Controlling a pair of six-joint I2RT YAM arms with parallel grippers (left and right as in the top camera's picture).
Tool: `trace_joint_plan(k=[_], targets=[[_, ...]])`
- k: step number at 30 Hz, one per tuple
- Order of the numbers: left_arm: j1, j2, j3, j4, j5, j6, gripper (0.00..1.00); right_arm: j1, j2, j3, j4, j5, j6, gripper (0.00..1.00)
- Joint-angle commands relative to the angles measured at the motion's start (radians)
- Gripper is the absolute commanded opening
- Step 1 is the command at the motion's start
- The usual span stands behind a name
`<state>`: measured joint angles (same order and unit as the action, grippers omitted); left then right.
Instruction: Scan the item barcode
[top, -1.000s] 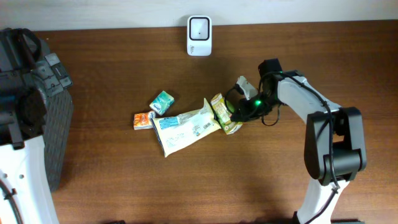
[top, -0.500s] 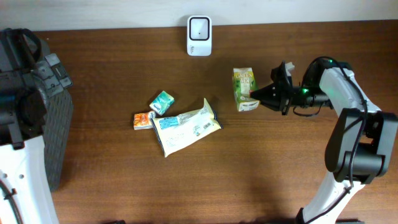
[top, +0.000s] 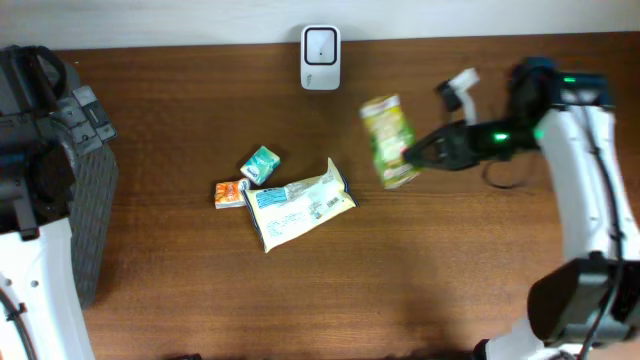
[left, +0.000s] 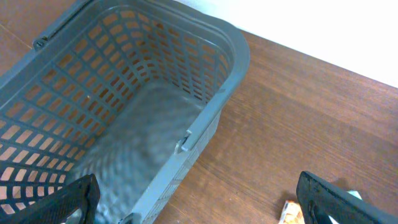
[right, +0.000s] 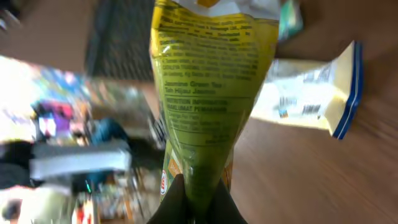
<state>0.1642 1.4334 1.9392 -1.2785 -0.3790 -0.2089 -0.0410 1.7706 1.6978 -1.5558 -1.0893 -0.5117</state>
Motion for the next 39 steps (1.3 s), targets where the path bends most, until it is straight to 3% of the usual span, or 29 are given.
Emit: trace_joint_plan(k=[1, 7, 10, 11, 13, 14, 15, 18, 19, 21, 22, 25, 28, 30, 32, 33, 35, 39], targets=[[0.005, -0.005, 0.006, 0.001, -0.01, 0.002, 0.99, 0.097, 0.103, -0.006, 0.104, 0.182, 0.121, 0.04], [0.004, -0.005, 0.006, 0.001, -0.01, 0.002, 0.99, 0.117, 0.401, -0.006, 0.148, 0.291, 0.139, 0.04], [0.005, -0.005, 0.006, 0.001, -0.01, 0.001, 0.99, 0.117, 0.447, -0.006, 0.252, 0.533, 0.315, 0.04], [0.004, -0.005, 0.006, 0.001, -0.01, 0.001, 0.99, 0.117, 0.447, -0.006, 0.27, 0.626, 0.362, 0.09], [0.004, -0.005, 0.006, 0.001, -0.01, 0.002, 0.99, 0.117, 0.447, -0.006, 0.278, 0.794, 0.446, 0.33], [0.004, -0.005, 0.006, 0.001, -0.01, 0.002, 0.99, 0.117, 0.447, 0.006, 0.272, 0.848, 0.491, 0.4], [0.004, -0.005, 0.006, 0.001, -0.01, 0.002, 0.99, 0.119, 0.447, 0.04, 0.254, 0.861, 0.505, 0.51], [0.004, -0.005, 0.006, 0.001, -0.01, 0.002, 0.99, 0.135, 0.447, 0.198, 0.182, 0.9, 0.572, 0.64], [0.004, -0.005, 0.006, 0.001, -0.01, 0.002, 0.99, 0.159, 0.447, 0.25, 0.168, 0.899, 0.614, 0.75], [0.004, -0.005, 0.006, 0.001, -0.01, 0.002, 0.99, 0.197, 0.447, 0.22, 0.217, 0.899, 0.759, 0.93], [0.004, -0.005, 0.006, 0.001, -0.01, 0.002, 0.99, 0.222, 0.448, 0.166, 0.28, 0.899, 0.83, 0.96], [0.005, -0.005, 0.006, 0.001, -0.01, 0.002, 0.99, 0.232, 0.448, 0.052, 0.412, 0.893, 0.869, 0.93], [0.004, -0.005, 0.006, 0.001, -0.01, 0.002, 0.99, 0.191, 0.448, 0.033, 0.468, 0.954, 0.868, 0.73], [0.005, -0.005, 0.006, 0.001, -0.01, 0.002, 0.99, 0.183, 0.448, 0.033, 0.474, 0.959, 0.848, 0.54], [0.004, -0.005, 0.006, 0.001, -0.01, 0.002, 0.99, 0.185, 0.448, 0.033, 0.463, 0.837, 0.77, 0.24], [0.005, -0.005, 0.006, 0.001, -0.01, 0.002, 0.99, 0.183, 0.448, 0.033, 0.463, 0.766, 0.743, 0.18], [0.005, -0.005, 0.006, 0.001, -0.01, 0.002, 0.99, 0.171, 0.446, 0.036, 0.456, 0.512, 0.639, 0.15], [0.004, -0.005, 0.006, 0.001, -0.01, 0.002, 0.99, 0.123, 0.407, 0.036, 0.338, -0.014, 0.299, 0.2]])
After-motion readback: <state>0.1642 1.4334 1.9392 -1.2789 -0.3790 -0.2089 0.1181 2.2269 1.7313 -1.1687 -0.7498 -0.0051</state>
